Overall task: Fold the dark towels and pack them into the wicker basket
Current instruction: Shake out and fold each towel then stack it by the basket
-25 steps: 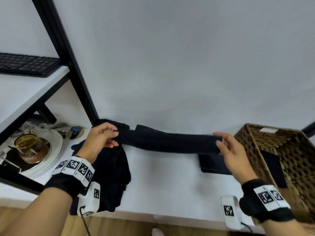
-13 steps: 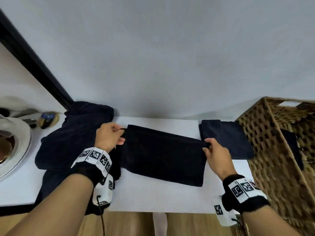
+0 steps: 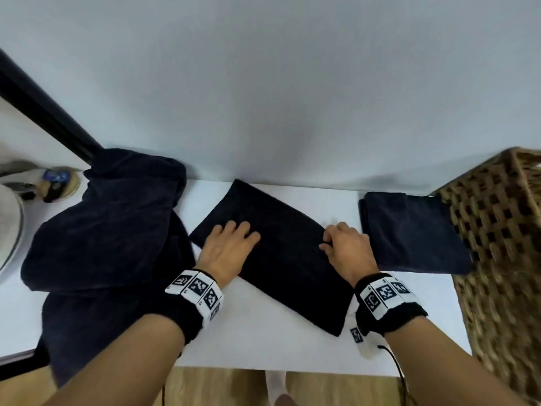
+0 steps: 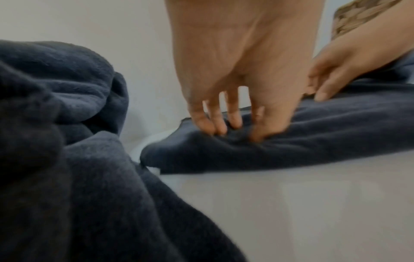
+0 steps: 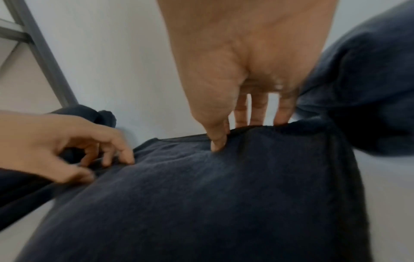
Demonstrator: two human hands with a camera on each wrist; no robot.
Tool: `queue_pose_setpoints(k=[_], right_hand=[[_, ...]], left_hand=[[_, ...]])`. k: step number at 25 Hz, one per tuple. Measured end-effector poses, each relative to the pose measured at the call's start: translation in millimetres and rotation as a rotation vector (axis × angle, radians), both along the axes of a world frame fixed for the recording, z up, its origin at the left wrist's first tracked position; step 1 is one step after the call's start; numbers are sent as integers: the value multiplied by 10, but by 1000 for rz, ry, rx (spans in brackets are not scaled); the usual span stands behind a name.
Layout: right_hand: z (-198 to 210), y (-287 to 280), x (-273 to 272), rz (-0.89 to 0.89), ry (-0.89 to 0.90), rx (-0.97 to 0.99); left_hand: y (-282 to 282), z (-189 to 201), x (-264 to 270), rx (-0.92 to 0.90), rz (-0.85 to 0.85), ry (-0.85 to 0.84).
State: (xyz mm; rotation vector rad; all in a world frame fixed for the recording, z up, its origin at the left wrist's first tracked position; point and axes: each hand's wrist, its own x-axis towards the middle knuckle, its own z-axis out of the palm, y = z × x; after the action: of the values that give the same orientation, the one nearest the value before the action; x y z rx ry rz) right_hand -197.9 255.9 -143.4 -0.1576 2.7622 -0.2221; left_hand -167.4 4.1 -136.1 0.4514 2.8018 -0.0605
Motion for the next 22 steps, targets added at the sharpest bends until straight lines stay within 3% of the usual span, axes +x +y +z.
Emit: queue_pose_setpoints(k=[1,3,5,6,8,10,12,15,19,22], right_hand=[[6,11,99,-52,-26,-21],[41,10,338,-154,-115,-118],[57,-16,595,-251,-186,-215],[65,-32,733,-295,-202,-251],[54,-63,990,-361,-226,-299],[37,-105,1204,-380,-293,-314],[31,-130,1375,-400,-335,-358],[202,-112,1657,-465,-382,-601],[630,-120,1763,-462,-352,-859],[903,-55,1475,-539,-530,-1089]], left_hand=[[-33,-3,-12,-16,81,63],[-73,36,41,94,400,46],[-51,5,251,275,754,-166],[-18,-37,407,330,832,-299],[84,-136,727,417,833,-488],[195,-130,1019,543,813,-555],[257,-81,1222,703,883,-502],[246,72,1517,999,1040,-307],[103,282,1711,1222,1011,40],[-20,476,1539,1505,1047,-96]])
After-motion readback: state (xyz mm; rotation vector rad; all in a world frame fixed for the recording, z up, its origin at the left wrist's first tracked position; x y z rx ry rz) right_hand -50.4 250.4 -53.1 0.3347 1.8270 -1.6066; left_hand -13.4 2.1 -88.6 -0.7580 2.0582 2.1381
